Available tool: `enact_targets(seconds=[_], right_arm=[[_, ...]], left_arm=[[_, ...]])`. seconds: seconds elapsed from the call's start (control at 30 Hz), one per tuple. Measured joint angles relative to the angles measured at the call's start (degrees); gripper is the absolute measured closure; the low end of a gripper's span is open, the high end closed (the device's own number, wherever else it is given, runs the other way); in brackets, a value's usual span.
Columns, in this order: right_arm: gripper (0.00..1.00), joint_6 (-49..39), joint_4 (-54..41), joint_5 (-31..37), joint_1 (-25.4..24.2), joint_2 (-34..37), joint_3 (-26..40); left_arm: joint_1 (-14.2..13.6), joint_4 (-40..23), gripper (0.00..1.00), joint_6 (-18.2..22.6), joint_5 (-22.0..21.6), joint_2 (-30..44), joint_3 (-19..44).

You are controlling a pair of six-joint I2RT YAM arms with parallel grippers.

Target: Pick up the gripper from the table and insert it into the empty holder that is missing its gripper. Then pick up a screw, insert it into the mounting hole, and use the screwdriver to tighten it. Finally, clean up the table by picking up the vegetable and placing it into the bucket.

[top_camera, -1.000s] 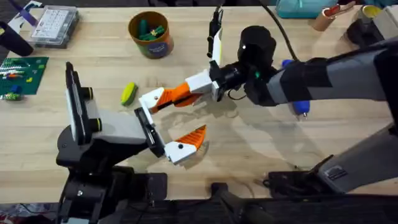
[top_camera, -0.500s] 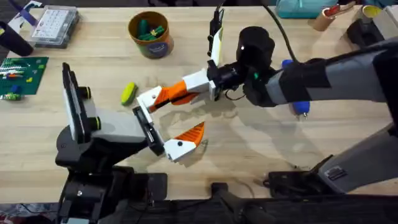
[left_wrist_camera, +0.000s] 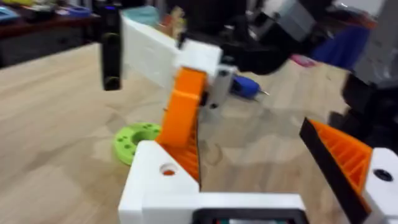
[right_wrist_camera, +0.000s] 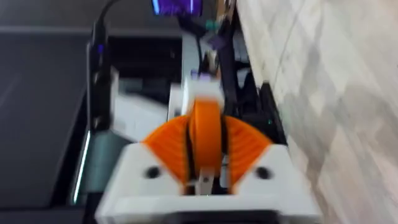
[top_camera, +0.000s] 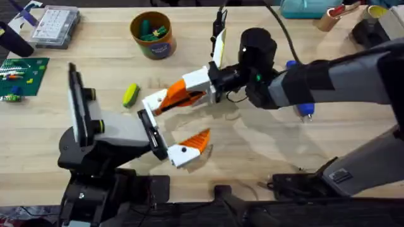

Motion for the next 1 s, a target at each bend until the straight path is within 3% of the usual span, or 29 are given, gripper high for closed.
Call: enact_targets(seconds=[0.07, 0.1, 0.63, 0.73, 0.83, 1.0], right_arm=[[0.445, -0.2, 0.0, 0.9, 0.8, 0.0, 0.0], [0.399, -0.2, 0.0, 1.2, 1.1, 0.0, 0.0], [0.302, -0.3, -0.1, 2.4, -0.2, 0.0, 0.0], [0.249, -0.3, -0.1, 2.4, -2.2, 0.0, 0.0], [0.037, -0.4, -0.1, 1.7, -4.5, 0.0, 0.0], [0.006, -0.3, -0.1, 0.5, -8.4, 0.0, 0.0]], left_arm=[[-0.6, -0.1, 0.014, 0.1, 1.1, 0.0, 0.0], [-0.6, -0.2, 0.014, 0.1, 1.5, 0.0, 0.0], [-0.6, -0.4, 0.014, 0.1, 3.1, 0.0, 0.0], [-0.6, -0.4, 0.014, 0.1, 3.1, 0.0, 0.0], [-0.6, -0.4, 0.014, 0.1, 3.1, 0.0, 0.0], [-0.6, -0.4, 0.013, 0.1, 3.1, 0.0, 0.0]])
